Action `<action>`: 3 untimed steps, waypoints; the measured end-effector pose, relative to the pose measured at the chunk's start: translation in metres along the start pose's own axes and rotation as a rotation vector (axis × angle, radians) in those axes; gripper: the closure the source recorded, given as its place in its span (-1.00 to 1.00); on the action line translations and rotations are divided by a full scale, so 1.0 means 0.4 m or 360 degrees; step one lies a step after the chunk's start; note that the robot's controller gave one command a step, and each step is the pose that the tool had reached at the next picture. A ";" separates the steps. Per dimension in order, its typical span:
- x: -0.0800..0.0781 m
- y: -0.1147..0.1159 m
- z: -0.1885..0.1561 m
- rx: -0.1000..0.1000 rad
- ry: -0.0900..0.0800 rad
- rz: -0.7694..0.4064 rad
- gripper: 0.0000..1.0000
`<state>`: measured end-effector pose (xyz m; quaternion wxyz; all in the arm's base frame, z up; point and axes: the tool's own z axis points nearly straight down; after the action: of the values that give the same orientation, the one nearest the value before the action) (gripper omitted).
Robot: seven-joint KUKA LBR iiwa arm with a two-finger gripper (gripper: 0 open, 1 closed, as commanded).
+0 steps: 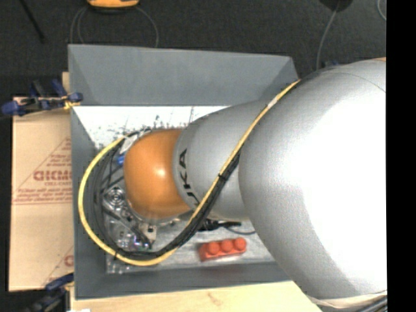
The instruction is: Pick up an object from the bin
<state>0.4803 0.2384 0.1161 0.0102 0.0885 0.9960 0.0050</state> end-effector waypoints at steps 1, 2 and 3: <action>-0.002 -0.054 0.034 0.0019 0.0025 0.0204 -1.00; -0.112 -0.179 0.036 0.0022 0.0023 0.0264 -1.00; -0.044 -0.148 0.105 0.0012 0.0008 -0.0186 -1.00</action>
Offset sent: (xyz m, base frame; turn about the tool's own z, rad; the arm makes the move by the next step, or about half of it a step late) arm -0.0013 -0.0582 -0.0313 0.2562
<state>0.4880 0.1773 0.0736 0.0076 0.0302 0.9995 0.0007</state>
